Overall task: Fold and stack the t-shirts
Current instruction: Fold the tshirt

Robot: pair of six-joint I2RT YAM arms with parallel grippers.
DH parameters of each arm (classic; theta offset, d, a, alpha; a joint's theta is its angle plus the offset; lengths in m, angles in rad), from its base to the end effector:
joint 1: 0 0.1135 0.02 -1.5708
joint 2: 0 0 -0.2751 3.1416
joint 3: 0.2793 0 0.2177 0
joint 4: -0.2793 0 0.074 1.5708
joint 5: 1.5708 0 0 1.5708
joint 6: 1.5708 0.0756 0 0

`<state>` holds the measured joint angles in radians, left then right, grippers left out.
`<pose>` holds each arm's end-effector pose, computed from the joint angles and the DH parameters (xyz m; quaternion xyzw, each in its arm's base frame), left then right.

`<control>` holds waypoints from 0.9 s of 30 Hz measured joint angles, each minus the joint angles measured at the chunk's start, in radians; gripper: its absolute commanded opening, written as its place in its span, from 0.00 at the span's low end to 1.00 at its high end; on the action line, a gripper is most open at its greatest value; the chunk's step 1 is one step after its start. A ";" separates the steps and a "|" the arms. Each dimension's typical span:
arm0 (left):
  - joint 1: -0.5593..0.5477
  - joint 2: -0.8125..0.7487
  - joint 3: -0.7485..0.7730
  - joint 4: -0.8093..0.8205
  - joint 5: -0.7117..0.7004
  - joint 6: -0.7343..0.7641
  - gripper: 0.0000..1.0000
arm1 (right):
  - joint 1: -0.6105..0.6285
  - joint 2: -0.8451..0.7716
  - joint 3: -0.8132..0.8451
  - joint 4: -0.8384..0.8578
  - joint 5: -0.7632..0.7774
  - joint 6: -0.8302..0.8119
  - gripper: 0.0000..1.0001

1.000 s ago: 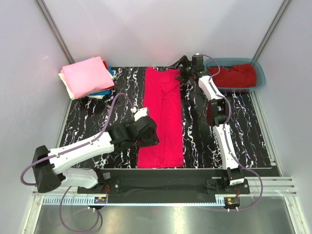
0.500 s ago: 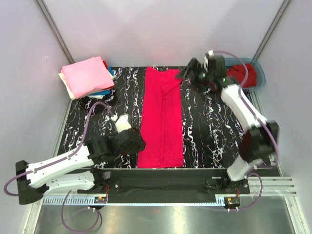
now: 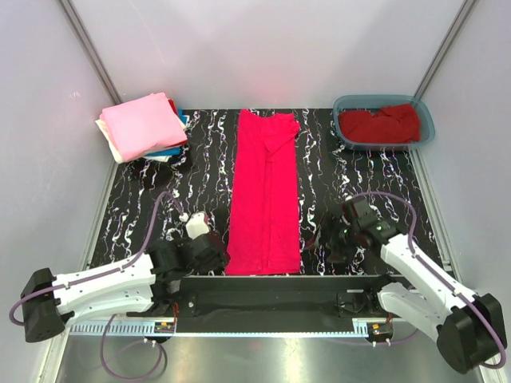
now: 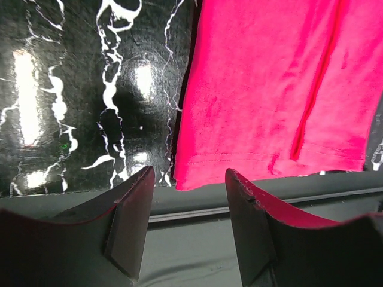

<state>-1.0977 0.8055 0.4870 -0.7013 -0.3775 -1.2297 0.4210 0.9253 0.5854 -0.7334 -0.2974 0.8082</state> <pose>0.0806 -0.0963 0.1804 -0.1133 0.9398 -0.1739 0.2716 0.1202 0.0781 0.1915 0.1486 0.9476 0.2577 0.1161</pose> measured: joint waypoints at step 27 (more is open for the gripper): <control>0.089 0.089 -0.077 0.164 0.082 -0.005 0.51 | 0.235 0.370 -0.055 0.294 0.005 0.126 0.27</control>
<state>-1.0084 0.8944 0.4099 -0.5373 -0.2955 -1.2346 0.6563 1.2953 0.5308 -0.4393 -0.2920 0.9344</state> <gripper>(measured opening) 0.526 0.350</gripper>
